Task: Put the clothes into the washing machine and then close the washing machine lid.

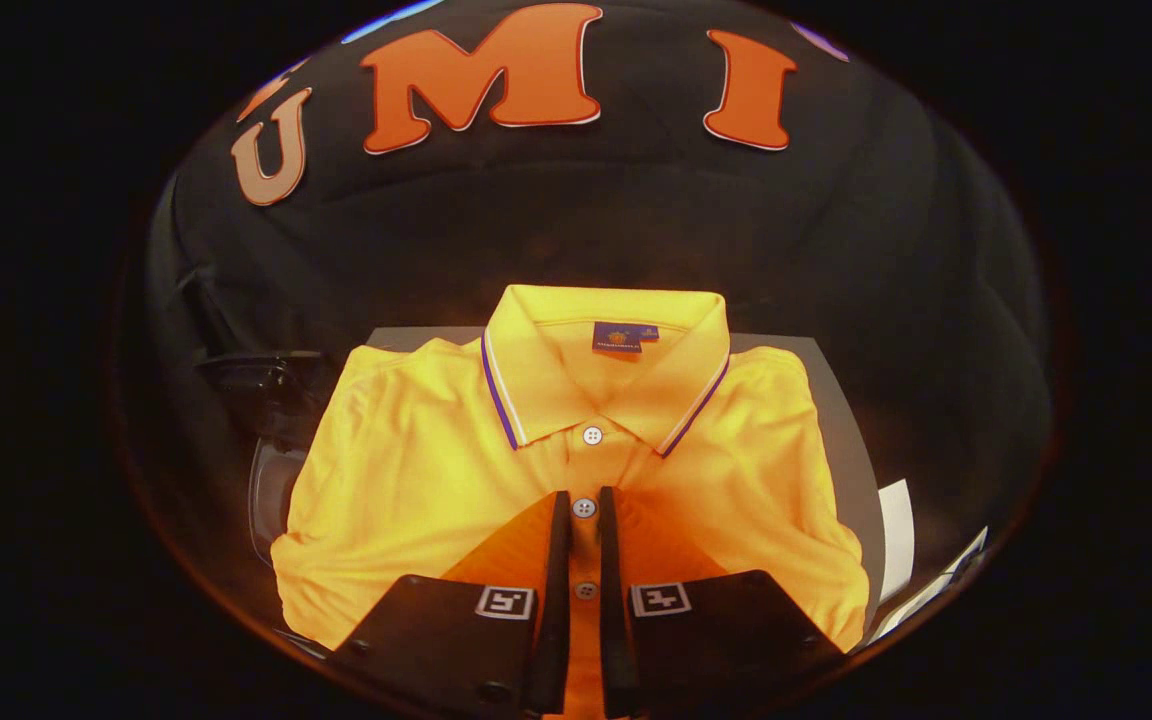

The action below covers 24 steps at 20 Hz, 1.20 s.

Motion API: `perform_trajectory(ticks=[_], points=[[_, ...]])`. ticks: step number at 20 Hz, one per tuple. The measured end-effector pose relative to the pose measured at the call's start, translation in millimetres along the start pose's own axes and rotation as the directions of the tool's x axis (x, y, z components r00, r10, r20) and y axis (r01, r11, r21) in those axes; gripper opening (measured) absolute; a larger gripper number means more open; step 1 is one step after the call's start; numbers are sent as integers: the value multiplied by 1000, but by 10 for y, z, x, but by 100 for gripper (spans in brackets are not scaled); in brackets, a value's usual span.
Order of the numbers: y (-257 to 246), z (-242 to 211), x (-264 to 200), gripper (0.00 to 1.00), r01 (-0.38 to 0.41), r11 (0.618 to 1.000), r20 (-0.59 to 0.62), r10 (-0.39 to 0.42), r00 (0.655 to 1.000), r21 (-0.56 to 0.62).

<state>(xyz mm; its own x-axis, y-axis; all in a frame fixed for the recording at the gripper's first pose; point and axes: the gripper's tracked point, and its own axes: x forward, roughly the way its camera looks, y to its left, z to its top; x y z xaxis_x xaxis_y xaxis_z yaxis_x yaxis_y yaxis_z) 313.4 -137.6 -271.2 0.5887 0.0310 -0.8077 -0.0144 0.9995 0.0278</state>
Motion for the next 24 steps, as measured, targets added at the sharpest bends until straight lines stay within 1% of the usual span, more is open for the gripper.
perform_trajectory(ticks=[2, 3, 4, 7, 11, 14, 17, 20, 24], points=[[-2, 18, 7, 22, -8, 1000, 22, 8, 1000, 8], [-24, 45, 15, 22, -17, 1000, 54, 16, 998, 25], [-11, 33, 1, 10, -32, 999, 85, 29, 996, 35], [-26, 48, -53, 10, -78, 995, 163, 66, 984, 69], [3, 164, -226, 10, -138, 985, 292, 101, 951, 108], [21, 227, -456, 10, -186, 972, 330, 130, 935, 143], [133, 357, -784, 9, -245, 955, 388, 166, 906, 164], [430, 446, -1124, 9, -290, 943, 426, 197, 883, 165], [863, 535, -1641, 9, -325, 929, 489, 205, 848, 173]])
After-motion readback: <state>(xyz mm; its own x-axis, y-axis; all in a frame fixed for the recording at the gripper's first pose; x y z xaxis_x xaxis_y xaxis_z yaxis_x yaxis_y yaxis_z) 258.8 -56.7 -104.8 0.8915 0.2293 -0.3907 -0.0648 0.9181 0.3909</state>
